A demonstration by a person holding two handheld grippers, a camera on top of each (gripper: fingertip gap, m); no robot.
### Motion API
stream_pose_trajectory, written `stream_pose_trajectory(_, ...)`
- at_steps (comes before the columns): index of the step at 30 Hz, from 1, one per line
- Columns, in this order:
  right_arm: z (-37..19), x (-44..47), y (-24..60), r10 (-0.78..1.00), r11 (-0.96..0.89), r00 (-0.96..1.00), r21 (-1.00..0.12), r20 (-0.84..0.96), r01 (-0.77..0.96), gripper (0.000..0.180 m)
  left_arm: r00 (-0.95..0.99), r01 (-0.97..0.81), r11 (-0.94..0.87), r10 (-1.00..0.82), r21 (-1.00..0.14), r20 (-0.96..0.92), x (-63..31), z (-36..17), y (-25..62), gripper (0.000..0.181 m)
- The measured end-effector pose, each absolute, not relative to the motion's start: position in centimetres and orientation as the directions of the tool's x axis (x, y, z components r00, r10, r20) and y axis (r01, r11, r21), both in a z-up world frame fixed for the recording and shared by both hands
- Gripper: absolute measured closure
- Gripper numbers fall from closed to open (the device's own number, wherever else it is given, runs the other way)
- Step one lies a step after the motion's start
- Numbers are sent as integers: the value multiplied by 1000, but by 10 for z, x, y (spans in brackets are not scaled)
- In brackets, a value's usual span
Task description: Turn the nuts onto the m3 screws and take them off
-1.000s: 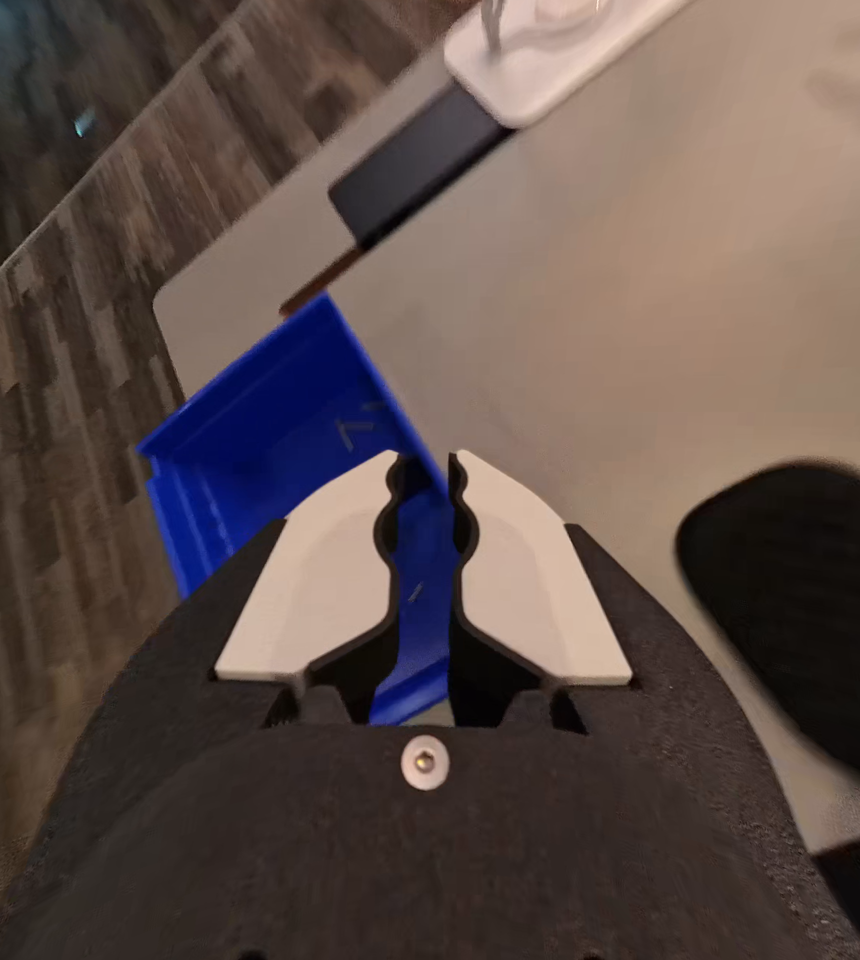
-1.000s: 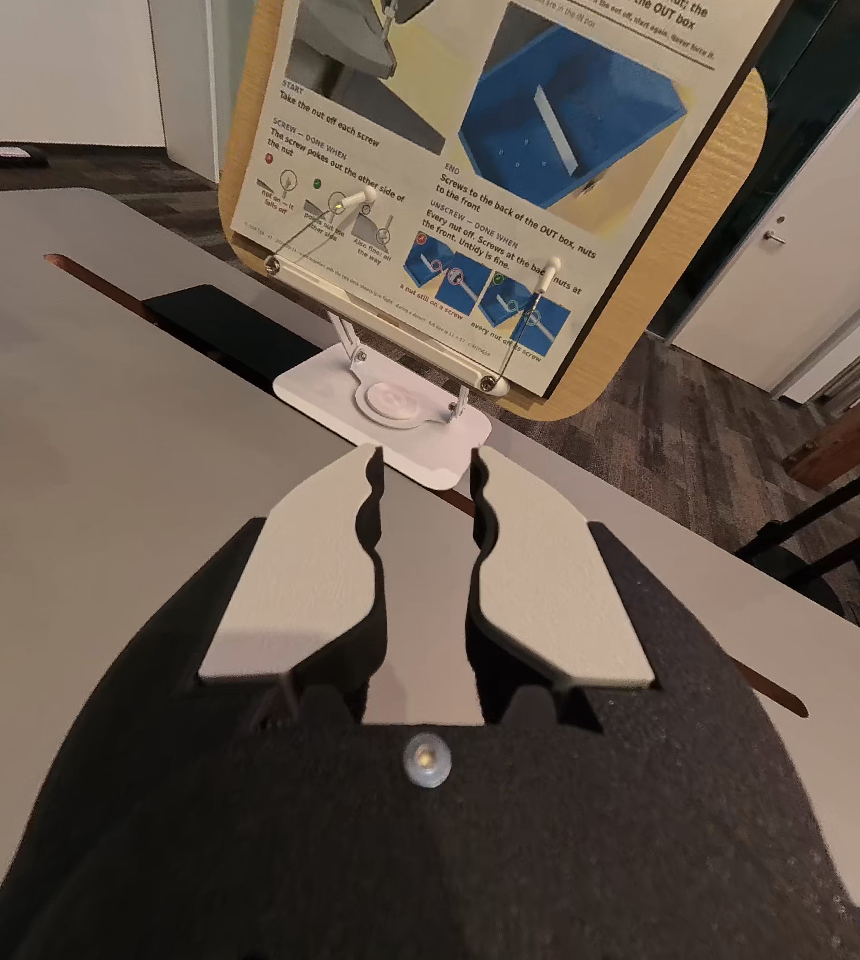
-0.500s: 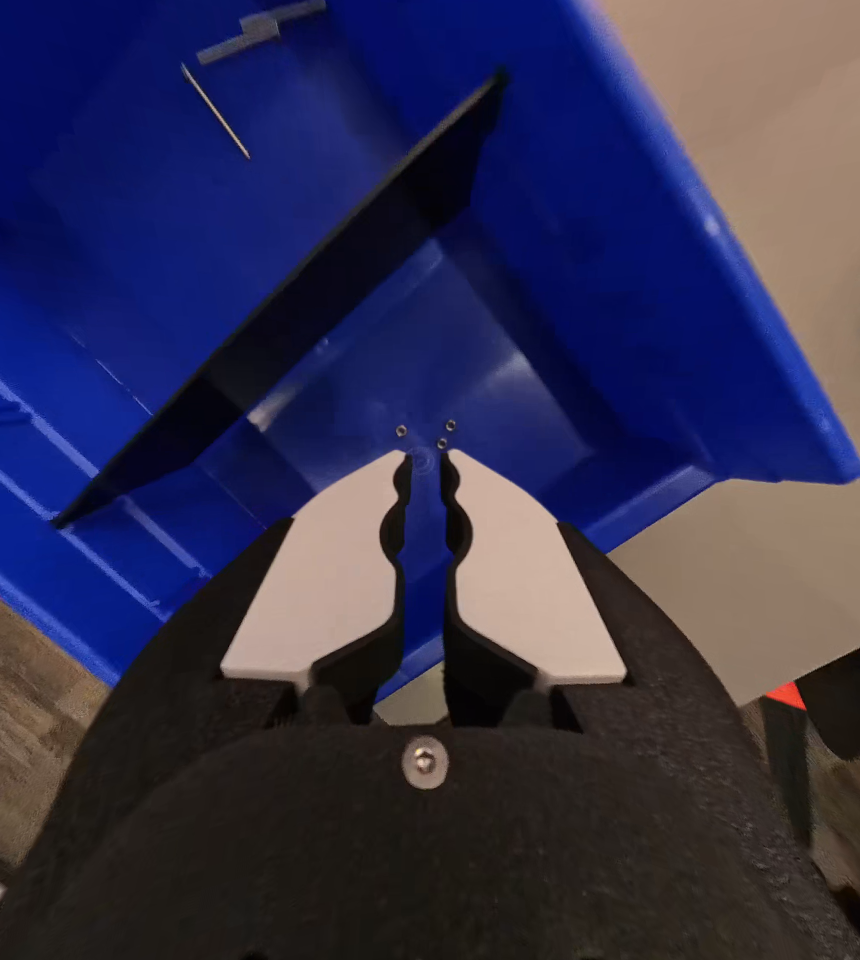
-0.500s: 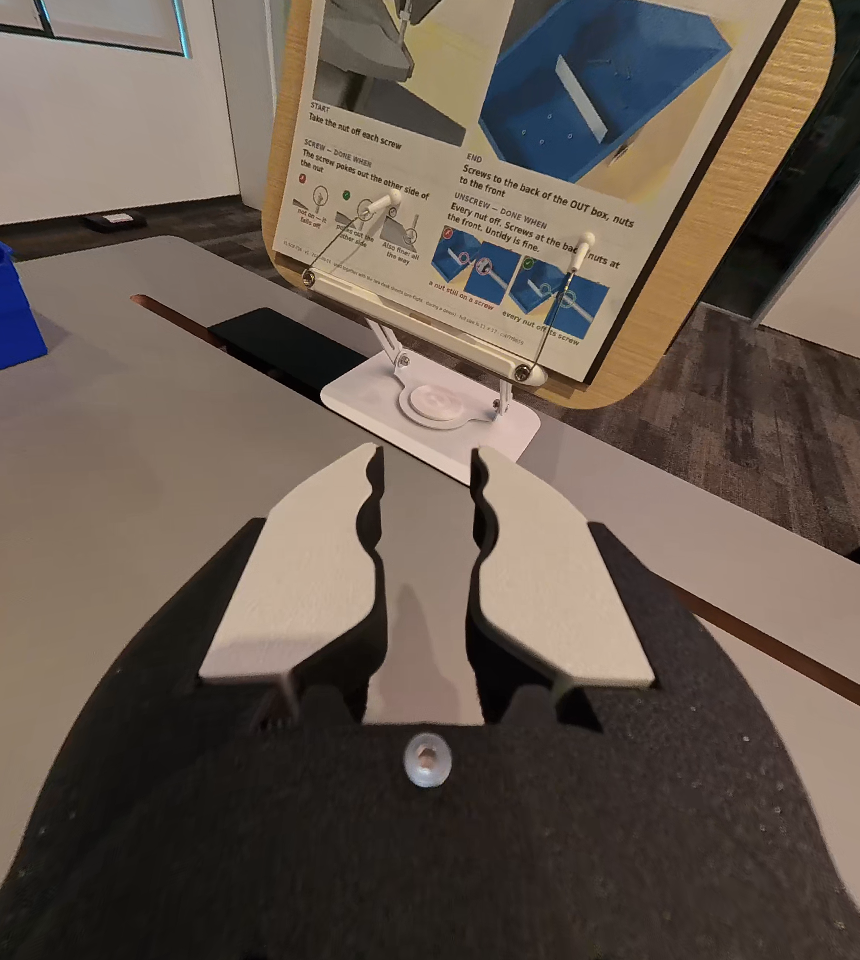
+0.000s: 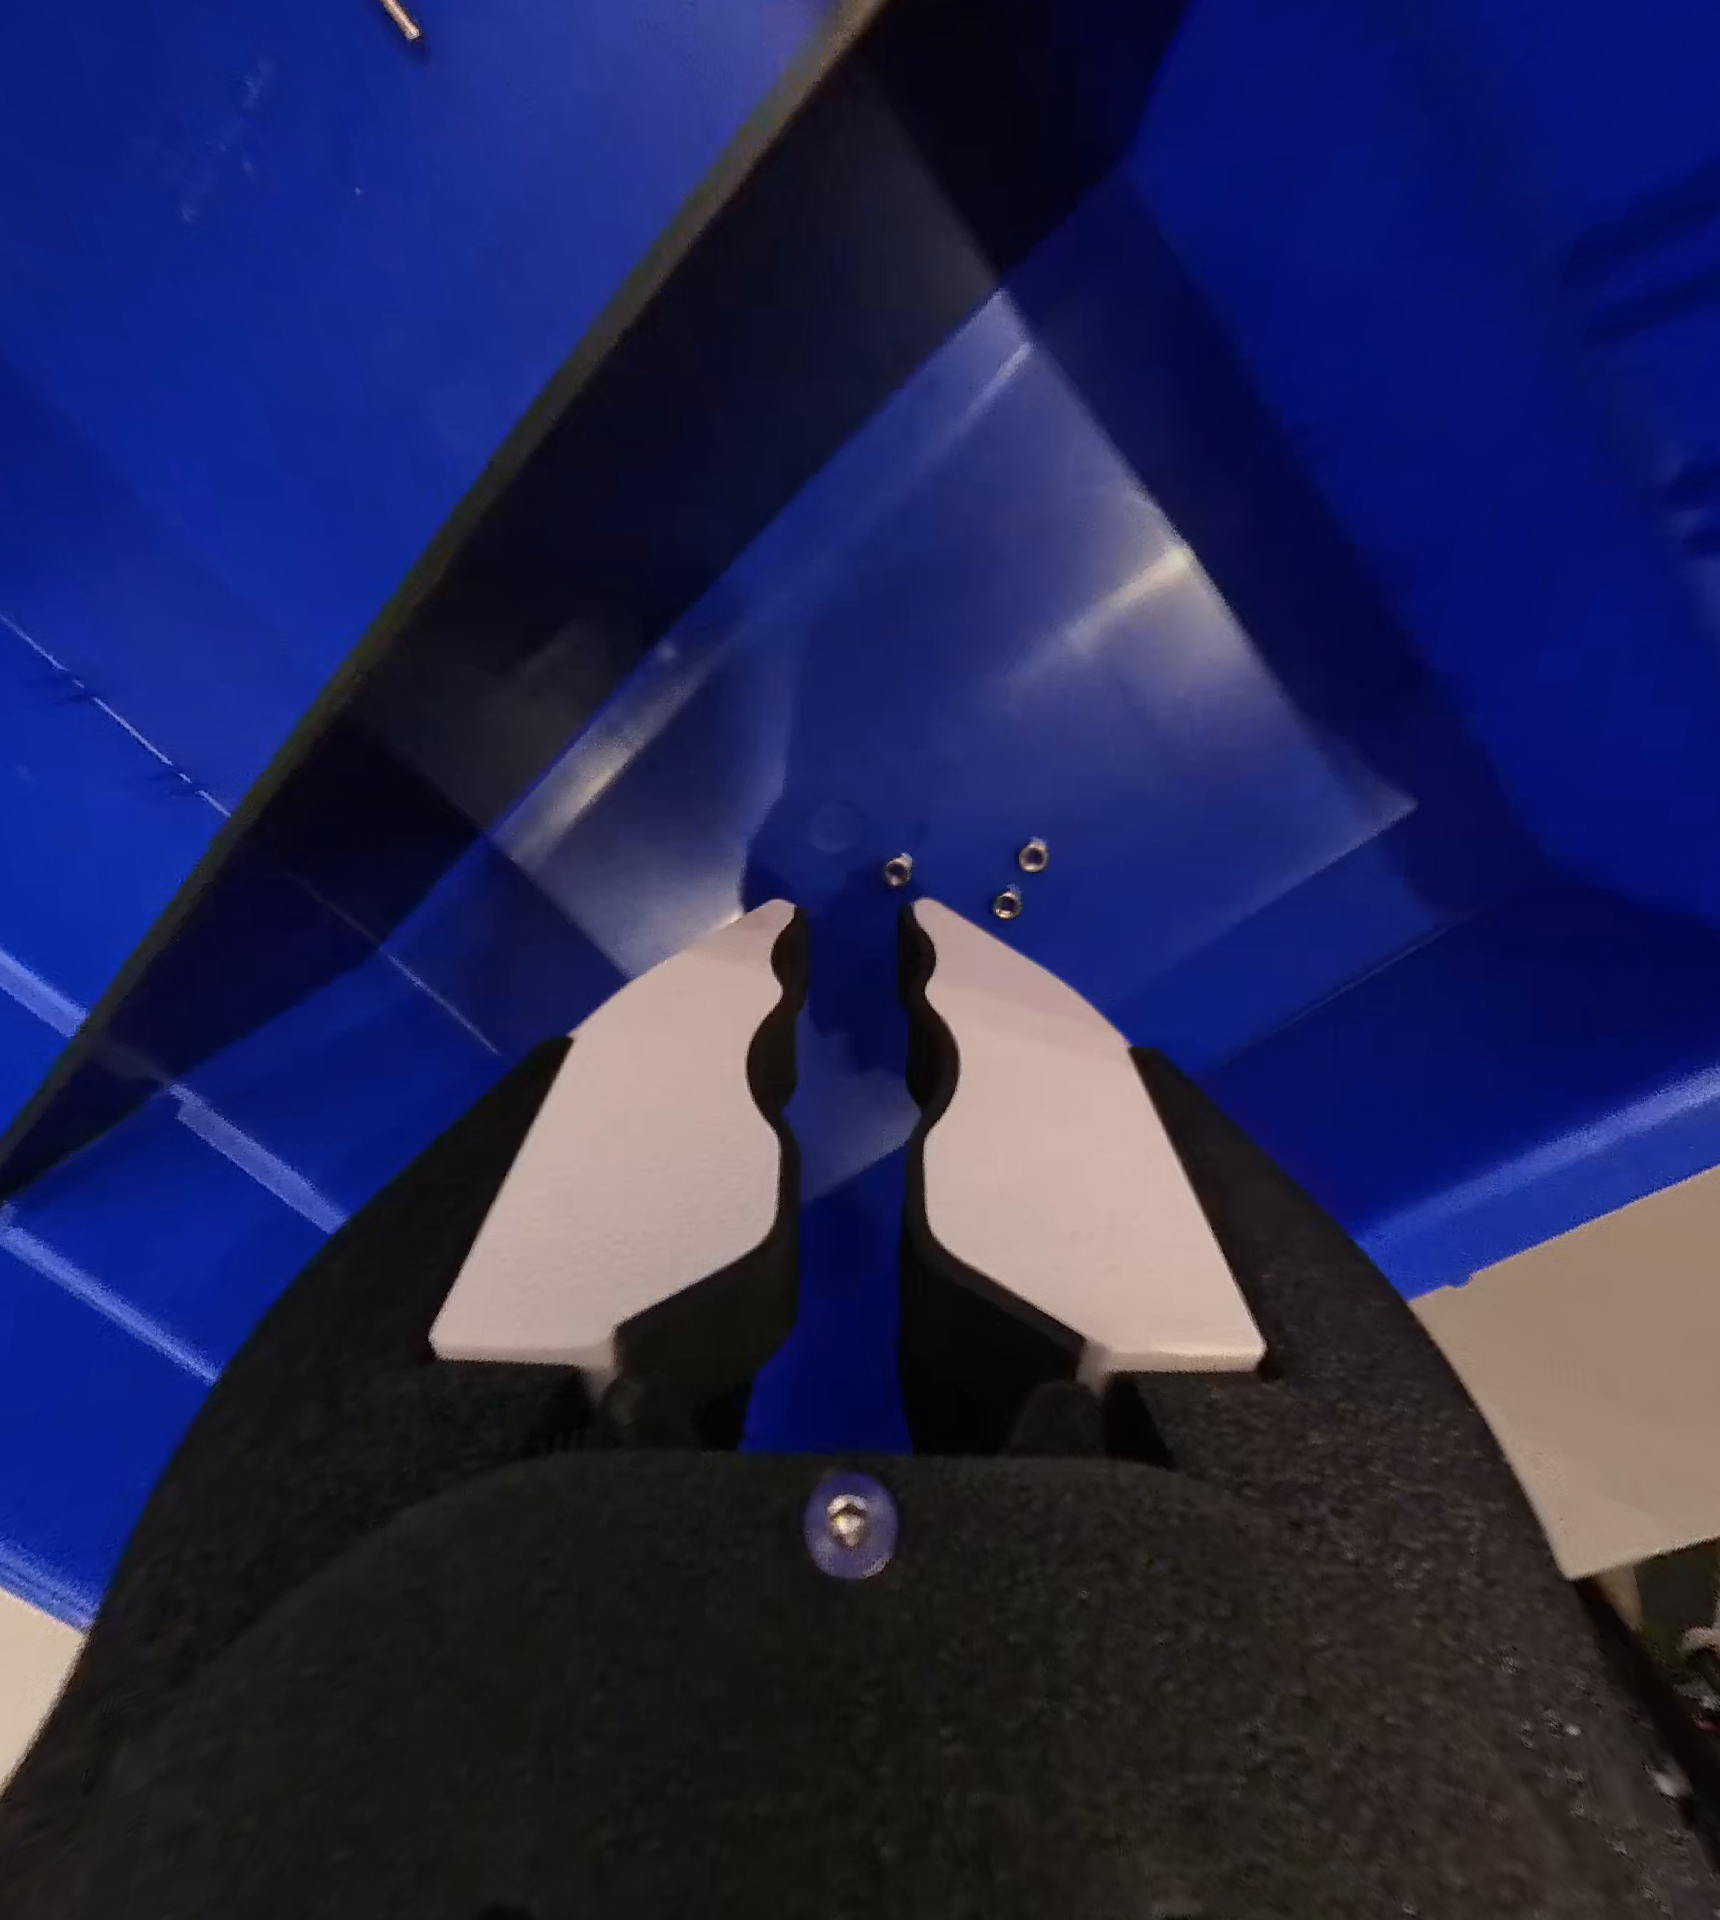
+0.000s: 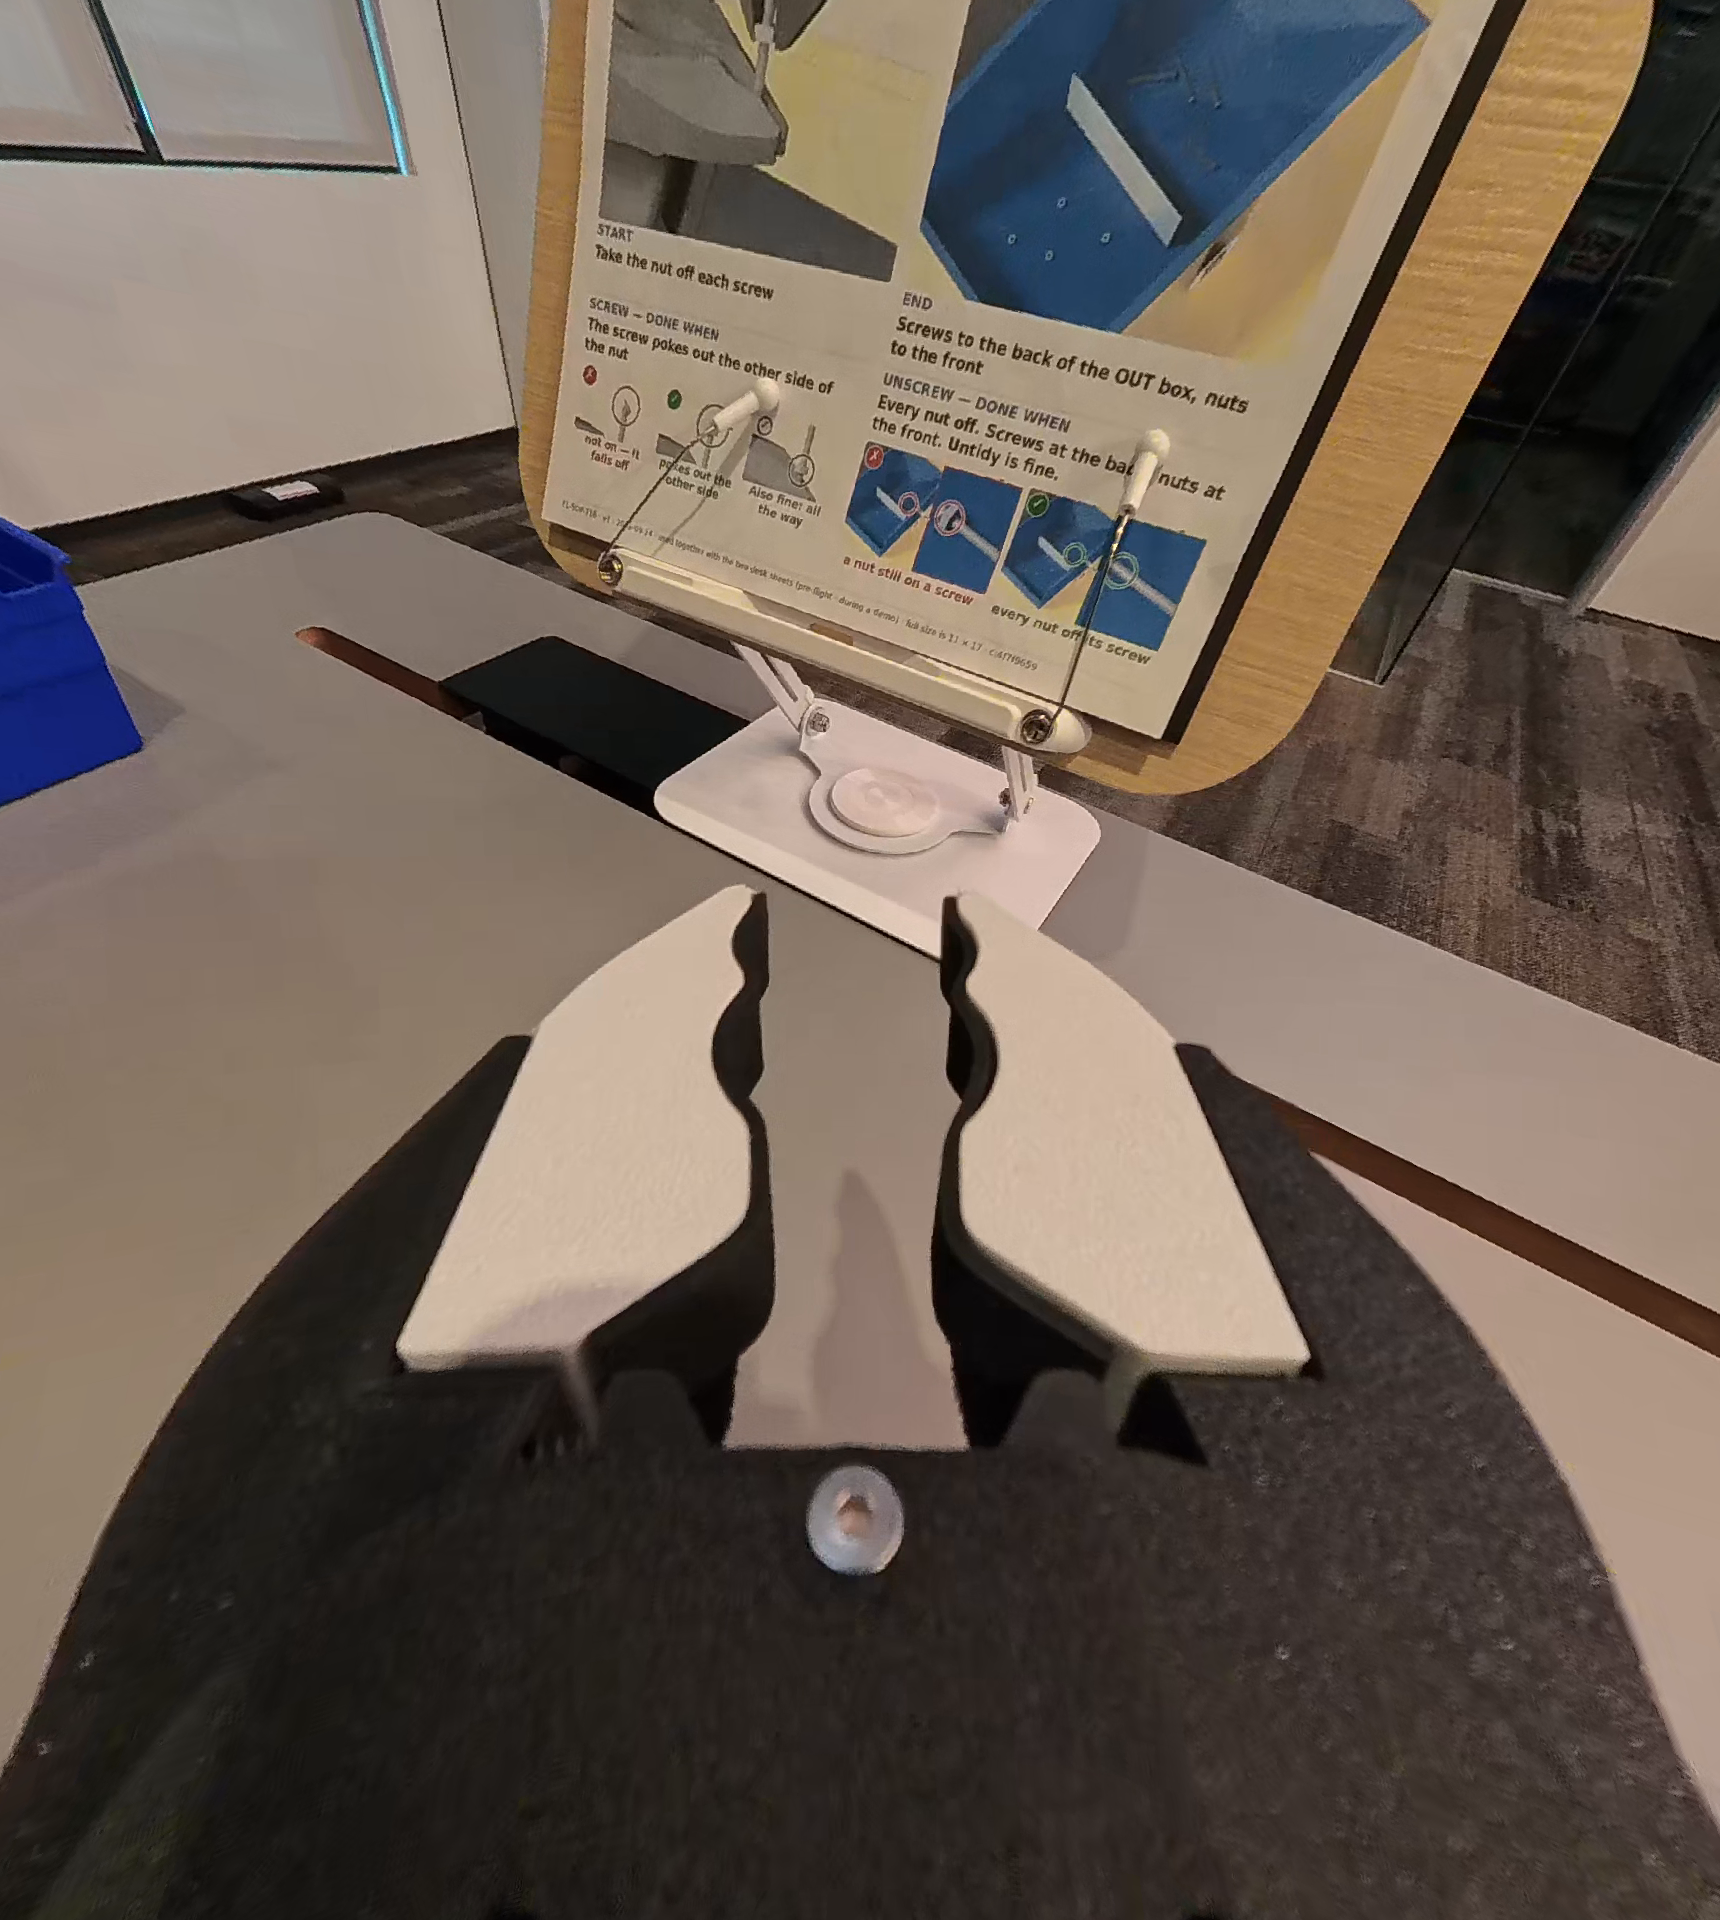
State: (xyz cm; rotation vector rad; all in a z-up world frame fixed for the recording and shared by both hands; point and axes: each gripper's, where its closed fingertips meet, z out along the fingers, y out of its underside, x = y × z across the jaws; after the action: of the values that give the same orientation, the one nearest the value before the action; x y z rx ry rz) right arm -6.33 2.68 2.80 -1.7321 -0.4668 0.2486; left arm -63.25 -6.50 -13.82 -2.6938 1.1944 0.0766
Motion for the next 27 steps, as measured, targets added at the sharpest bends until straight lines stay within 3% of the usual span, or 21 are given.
stream_pose_trajectory(1,28,-63,27,442,-159,894,-974,79,164,149,656,-754,-638,-743,-155,-133,-632,-138,-65,164)
stream_pose_trajectory(14,25,-64,28,458,-174,888,-975,41,135,150,550,-832,-523,-822,-186,-145,-627,-142,-66,164)
stream_pose_trajectory(27,23,-64,28,468,-188,883,-973,29,132,153,548,-830,-523,-830,-193,-106,-625,-145,-65,166)
